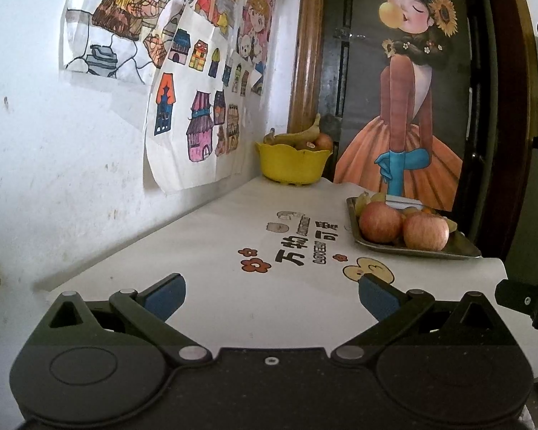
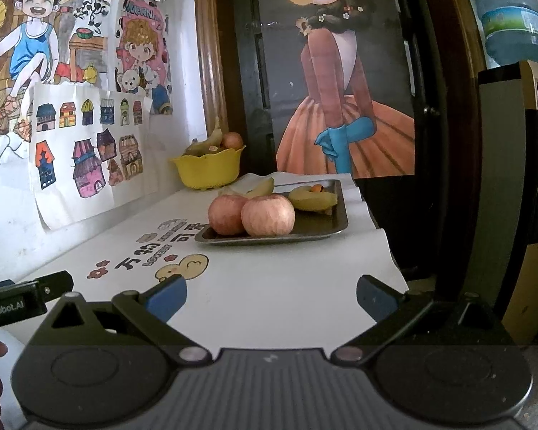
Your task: Organize fruits
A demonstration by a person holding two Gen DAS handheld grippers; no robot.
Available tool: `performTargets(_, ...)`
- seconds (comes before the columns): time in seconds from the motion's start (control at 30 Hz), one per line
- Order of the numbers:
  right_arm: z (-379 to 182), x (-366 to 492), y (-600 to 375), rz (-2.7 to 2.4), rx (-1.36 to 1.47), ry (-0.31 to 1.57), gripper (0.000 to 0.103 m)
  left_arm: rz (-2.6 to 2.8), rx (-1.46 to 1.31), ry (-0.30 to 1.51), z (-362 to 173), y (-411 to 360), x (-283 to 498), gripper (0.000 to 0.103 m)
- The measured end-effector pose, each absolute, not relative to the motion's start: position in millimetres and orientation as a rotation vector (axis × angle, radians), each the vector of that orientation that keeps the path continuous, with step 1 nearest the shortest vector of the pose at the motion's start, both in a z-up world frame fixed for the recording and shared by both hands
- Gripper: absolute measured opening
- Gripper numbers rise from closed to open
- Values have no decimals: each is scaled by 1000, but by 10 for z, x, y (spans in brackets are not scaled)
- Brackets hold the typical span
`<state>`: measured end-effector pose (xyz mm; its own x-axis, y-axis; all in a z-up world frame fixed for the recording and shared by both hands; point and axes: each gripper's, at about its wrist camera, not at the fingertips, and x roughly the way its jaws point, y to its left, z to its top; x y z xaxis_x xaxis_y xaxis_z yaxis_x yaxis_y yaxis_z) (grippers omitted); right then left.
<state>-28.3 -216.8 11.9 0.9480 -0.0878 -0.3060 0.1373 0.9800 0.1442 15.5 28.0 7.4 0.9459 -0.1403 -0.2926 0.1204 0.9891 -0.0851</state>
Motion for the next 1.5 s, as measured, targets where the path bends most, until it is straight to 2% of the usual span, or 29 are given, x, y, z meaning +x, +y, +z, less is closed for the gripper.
performTargets(1.5, 86, -325, -2129, -106, 178, 309, 103, -110, -59, 310, 90, 281, 132, 102)
